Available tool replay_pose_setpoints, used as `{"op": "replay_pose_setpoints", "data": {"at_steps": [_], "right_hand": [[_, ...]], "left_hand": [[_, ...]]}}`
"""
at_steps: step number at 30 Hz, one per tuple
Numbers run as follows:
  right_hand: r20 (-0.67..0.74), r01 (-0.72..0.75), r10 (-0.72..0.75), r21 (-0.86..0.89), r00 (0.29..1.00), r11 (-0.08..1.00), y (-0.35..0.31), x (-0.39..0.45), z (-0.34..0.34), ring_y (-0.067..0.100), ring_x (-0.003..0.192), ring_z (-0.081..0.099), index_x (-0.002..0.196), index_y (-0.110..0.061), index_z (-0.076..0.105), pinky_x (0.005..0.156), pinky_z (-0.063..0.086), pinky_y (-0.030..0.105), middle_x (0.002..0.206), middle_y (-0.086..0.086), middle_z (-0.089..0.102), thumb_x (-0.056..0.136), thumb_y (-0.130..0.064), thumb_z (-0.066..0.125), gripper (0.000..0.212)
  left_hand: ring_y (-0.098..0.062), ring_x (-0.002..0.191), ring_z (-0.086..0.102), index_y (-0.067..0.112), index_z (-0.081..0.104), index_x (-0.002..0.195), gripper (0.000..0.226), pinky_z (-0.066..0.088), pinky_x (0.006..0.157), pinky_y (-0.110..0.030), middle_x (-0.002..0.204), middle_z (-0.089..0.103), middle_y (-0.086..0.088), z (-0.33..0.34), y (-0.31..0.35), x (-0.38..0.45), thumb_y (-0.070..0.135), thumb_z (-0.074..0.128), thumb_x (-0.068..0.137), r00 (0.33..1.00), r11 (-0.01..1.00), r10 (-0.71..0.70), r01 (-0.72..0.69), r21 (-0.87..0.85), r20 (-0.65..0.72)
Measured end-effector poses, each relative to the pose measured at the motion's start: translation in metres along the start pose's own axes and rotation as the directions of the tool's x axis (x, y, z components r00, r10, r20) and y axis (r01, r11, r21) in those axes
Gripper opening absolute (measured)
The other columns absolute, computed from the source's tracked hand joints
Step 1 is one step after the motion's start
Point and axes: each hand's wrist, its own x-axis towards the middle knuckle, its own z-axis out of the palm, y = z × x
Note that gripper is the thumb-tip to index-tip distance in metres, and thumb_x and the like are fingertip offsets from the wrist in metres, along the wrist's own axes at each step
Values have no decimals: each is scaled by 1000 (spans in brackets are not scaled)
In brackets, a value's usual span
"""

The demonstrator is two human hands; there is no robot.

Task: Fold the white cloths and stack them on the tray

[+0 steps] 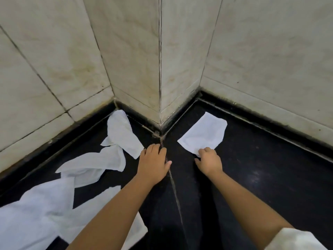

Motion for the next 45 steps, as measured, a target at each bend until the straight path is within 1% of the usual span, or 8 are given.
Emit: {"op": "replay_pose_setpoints", "data": {"at_steps": [9,12,16,24,29,34,39,45], "right_hand": [[-120,163,-130,324,984,932,16,-27,-21,18,72,48,75,0,64,65,35,27,74,9,54,86,-11,55,18],[-59,182,-173,392,983,902,33,-72,-40,7,67,49,80,-2,69,64,37,13,73,8,60,80,-17,56,20],[-60,11,25,537,998,844,65,-111,-64,1,61,52,70,-14,64,60,38,6,66,-6,53,88,-11,57,19],[-154,-200,326,531,933,823,128,-162,-110,15,63,46,60,-18,51,50,31,20,66,0,49,73,-1,59,22],[-366,-299,458,414,810,860,201,-191,-137,34,81,54,76,0,62,66,35,31,78,14,52,78,-1,51,11],[-349,-175,410,542,843,822,249,-232,-145,28,83,54,88,0,58,67,33,27,87,14,58,79,-2,53,10],[-180,-209,311,433,933,877,253,-254,-104,25,125,43,136,-15,36,102,37,41,136,6,45,74,-40,70,75],[-298,-93,345,622,890,777,237,-248,-93,13,93,56,105,-16,62,81,47,32,99,-4,62,80,-40,63,35]], "left_hand": [[-21,139,25,18,29,143,55,25,113,-34,149,29,-5,24,18,24,37,44,94,994,978,106,-100,-182,25],[-27,101,63,16,67,105,36,54,82,-38,108,65,-6,16,53,24,35,45,84,961,923,257,-274,-270,-97],[-27,65,63,9,67,71,41,53,59,-35,67,66,-6,6,87,16,33,36,81,874,813,463,-486,-322,-148],[-27,69,62,5,67,80,51,53,61,-39,73,67,-10,-67,181,-6,37,28,85,714,673,664,-700,-240,-223],[-27,87,60,6,65,93,50,46,75,-37,89,67,-10,-92,242,-16,41,29,90,782,722,546,-621,-304,-301],[-23,91,59,7,66,98,24,41,77,-31,95,68,-7,-88,301,-29,20,45,96,800,721,537,-600,-345,-269],[-18,82,57,9,68,92,32,42,75,-30,85,65,-3,-80,339,-52,29,43,94,742,688,654,-665,-292,-150],[-16,98,58,13,69,105,24,42,85,-27,103,68,-1,-84,344,-58,22,49,95,702,667,708,-698,-259,-69]]}}
